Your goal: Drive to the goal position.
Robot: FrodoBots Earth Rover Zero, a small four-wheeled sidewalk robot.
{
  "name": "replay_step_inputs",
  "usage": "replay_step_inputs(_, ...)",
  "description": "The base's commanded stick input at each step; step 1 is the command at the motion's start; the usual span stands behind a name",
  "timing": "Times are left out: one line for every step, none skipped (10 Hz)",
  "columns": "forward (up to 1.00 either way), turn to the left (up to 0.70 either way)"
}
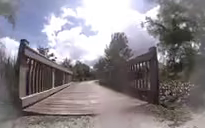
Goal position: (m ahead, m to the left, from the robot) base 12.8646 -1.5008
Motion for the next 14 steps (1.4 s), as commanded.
replay_step_inputs(0.7, 0.0)
replay_step_inputs(0.7, 0.0)
replay_step_inputs(0.7, 0.0)
replay_step_inputs(0.7, 0.0)
replay_step_inputs(0.7, 0.0)
replay_step_inputs(0.7, 0.0)
replay_step_inputs(0.7, 0.0)
replay_step_inputs(0.7, 0.0)
replay_step_inputs(0.7, 0.0)
replay_step_inputs(0.7, 0.0)
replay_step_inputs(0.7, 0.0)
replay_step_inputs(0.7, 0.35)
replay_step_inputs(0.7, 0.35)
replay_step_inputs(0.7, 0.35)
